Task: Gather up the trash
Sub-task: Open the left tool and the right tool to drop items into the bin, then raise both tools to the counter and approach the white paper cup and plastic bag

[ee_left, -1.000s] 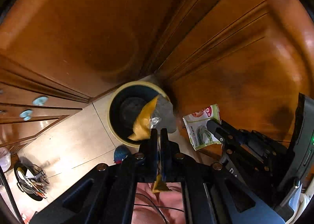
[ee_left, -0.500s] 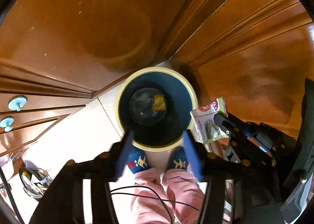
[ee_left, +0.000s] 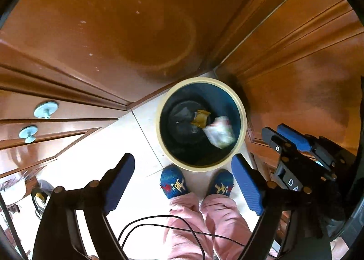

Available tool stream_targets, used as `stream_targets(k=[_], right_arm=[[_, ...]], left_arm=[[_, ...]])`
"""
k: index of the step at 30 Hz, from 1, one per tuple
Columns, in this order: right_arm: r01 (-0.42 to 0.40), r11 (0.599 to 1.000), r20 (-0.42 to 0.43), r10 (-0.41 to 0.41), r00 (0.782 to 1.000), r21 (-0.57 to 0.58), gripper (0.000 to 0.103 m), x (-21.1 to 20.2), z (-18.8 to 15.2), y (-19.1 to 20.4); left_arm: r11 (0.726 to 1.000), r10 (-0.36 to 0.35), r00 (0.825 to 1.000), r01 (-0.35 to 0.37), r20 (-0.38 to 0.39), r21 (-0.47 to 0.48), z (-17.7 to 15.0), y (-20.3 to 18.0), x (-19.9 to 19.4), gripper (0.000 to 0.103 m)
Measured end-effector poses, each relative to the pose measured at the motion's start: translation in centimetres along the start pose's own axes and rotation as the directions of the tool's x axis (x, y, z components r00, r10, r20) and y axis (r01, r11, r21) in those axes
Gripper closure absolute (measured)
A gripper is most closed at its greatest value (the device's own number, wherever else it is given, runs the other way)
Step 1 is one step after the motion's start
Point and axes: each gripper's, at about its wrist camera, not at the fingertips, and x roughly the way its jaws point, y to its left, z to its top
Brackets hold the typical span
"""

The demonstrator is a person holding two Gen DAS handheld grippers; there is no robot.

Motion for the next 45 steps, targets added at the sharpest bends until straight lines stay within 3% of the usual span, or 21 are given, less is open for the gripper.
stream_targets(k=[3,13,19,29,34,39,45], right_arm=[[-0.032,0.999,-0.004,0.032,0.999,0.010,0.064,-0.5,-0.1,0.0],[-0.045,0.999,0.027,0.046,0.999,-0.025,0.064,-5.0,-0.4,0.5],[-0.046,0.998,0.095,0.051,0.994,-0.049,0.064,-10.7,-1.1,-0.1],[-0.057,0.981,0.230,0.100,0.968,-0.186,0.064,-21.9,-1.3,0.6],[-0.069,0.975,0.261,0.124,0.957,-0.210,0.064,-26.6,-1.1,0.7],[-0.085,0.972,0.307,0.151,0.940,-0.218,0.064,-31.0,-0.6,-0.1],[-0.090,0.959,0.409,0.198,0.891,-0.269,0.064,-35.9,0.3,-0.5]], left_arm=[[1.000,0.003,1.000,-0.003,0.013,-0.014,0.0,0.4,-0.3,0.016],[0.998,0.021,0.999,-0.018,0.042,-0.064,-1.2,1.3,-3.8,0.014],[0.995,0.025,0.996,-0.017,0.084,-0.096,-2.2,1.7,-8.5,0.014],[0.995,0.006,0.981,0.014,0.192,-0.102,-4.0,-0.1,-18.3,0.014],[0.997,-0.015,0.966,0.036,0.258,-0.073,-4.5,-2.0,-23.7,0.014],[0.998,-0.010,0.940,0.029,0.342,-0.052,-4.3,-4.0,-29.0,0.014],[0.998,0.001,0.902,0.023,0.432,-0.052,-3.1,-6.0,-34.8,0.014]])
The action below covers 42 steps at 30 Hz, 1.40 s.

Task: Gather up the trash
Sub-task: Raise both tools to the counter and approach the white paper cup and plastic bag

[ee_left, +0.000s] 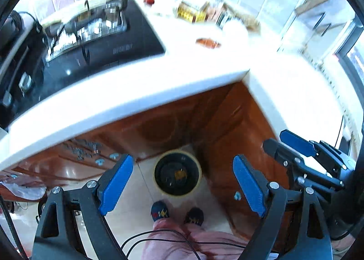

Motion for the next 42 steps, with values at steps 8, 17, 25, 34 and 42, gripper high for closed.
stream_targets(k=[8,17,25,34,42], right_arm=[[0.007,0.999,0.088,-0.004,0.996,-0.040,0.064,-3.1,3.5,-1.6],[0.039,0.999,0.129,-0.039,0.991,0.007,0.064,-2.4,9.8,-4.7],[0.079,0.996,0.145,-0.085,0.986,0.045,0.054,0.4,14.7,-7.2],[0.095,0.989,0.088,-0.105,0.991,0.116,0.037,5.6,17.7,-9.3],[0.093,0.986,0.039,-0.099,0.994,0.139,0.031,9.3,19.3,-9.9]], left_arm=[[1.000,0.014,0.996,-0.012,0.092,-0.018,4.5,-1.9,-2.5,0.014],[0.999,0.033,0.993,-0.033,0.110,-0.003,10.3,-3.5,0.2,0.014],[0.999,-0.002,0.999,0.000,0.038,0.036,15.5,-5.0,6.8,0.014],[0.999,-0.024,1.000,0.024,0.016,0.026,19.7,-4.9,12.2,0.017],[0.997,-0.068,0.997,0.070,-0.036,0.034,20.4,-4.4,14.9,0.037]])
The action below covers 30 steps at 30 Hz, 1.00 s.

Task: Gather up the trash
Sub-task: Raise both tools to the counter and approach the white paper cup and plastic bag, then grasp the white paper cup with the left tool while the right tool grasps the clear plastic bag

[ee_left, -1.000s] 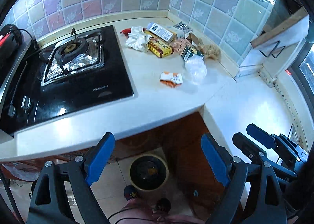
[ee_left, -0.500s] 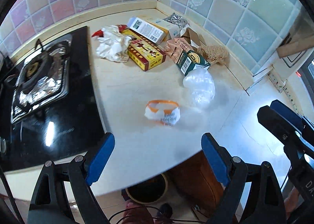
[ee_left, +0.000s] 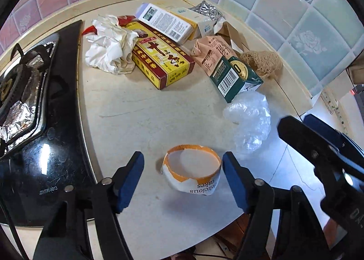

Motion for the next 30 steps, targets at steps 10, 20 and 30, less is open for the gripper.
stream_targets(k=[10,20,30], right_arm=[[0.010,1.000,-0.072,-0.009,0.997,0.009,0.031,4.9,0.3,0.6],[-0.015,1.000,-0.087,0.015,0.996,0.000,0.053,6.1,-0.6,1.6],[-0.086,0.996,-0.035,0.086,0.996,0.016,0.067,1.7,-1.7,2.5]], left_arm=[[0.998,-0.053,0.999,0.053,0.007,0.021,-0.5,1.6,0.3,0.049],[0.998,-0.064,0.996,0.064,0.061,0.004,-0.5,3.3,-2.6,0.049],[0.998,-0.064,0.993,0.066,0.102,-0.019,-2.2,3.9,-6.9,0.049]])
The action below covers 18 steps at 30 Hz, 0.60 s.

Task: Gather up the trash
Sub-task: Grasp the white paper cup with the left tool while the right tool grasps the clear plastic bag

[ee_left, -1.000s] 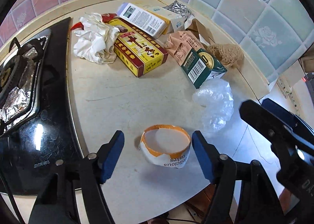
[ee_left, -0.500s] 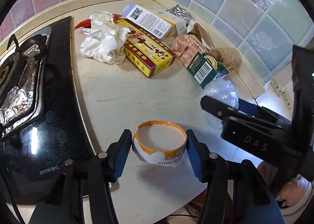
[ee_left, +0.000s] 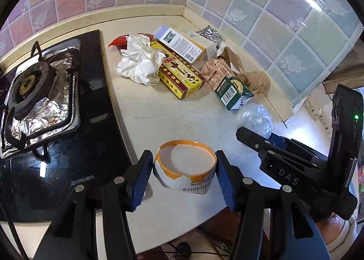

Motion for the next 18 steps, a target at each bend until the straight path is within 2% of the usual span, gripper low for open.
stream_targets(k=[1,2,9,18], right_arm=[[-0.003,1.000,0.005,0.003,1.000,-0.001,0.076,-0.5,-0.1,0.1],[-0.006,1.000,0.009,0.006,1.000,-0.005,0.078,-1.1,-0.4,0.3],[0.000,0.996,0.066,0.006,0.998,-0.092,0.080,-5.3,-2.7,2.5],[-0.032,0.985,0.104,0.050,0.993,-0.169,0.080,-10.7,-5.8,5.4]], left_arm=[[1.000,0.000,1.000,0.000,0.004,0.000,-0.2,-0.1,-0.4,0.049],[1.000,0.003,1.000,-0.003,0.008,0.001,-0.4,-0.2,-0.9,0.049],[1.000,-0.006,0.999,0.006,0.050,-0.015,-2.7,-0.9,-4.9,0.049],[0.999,0.000,0.996,0.004,0.090,-0.048,-6.6,-1.4,-9.1,0.049]])
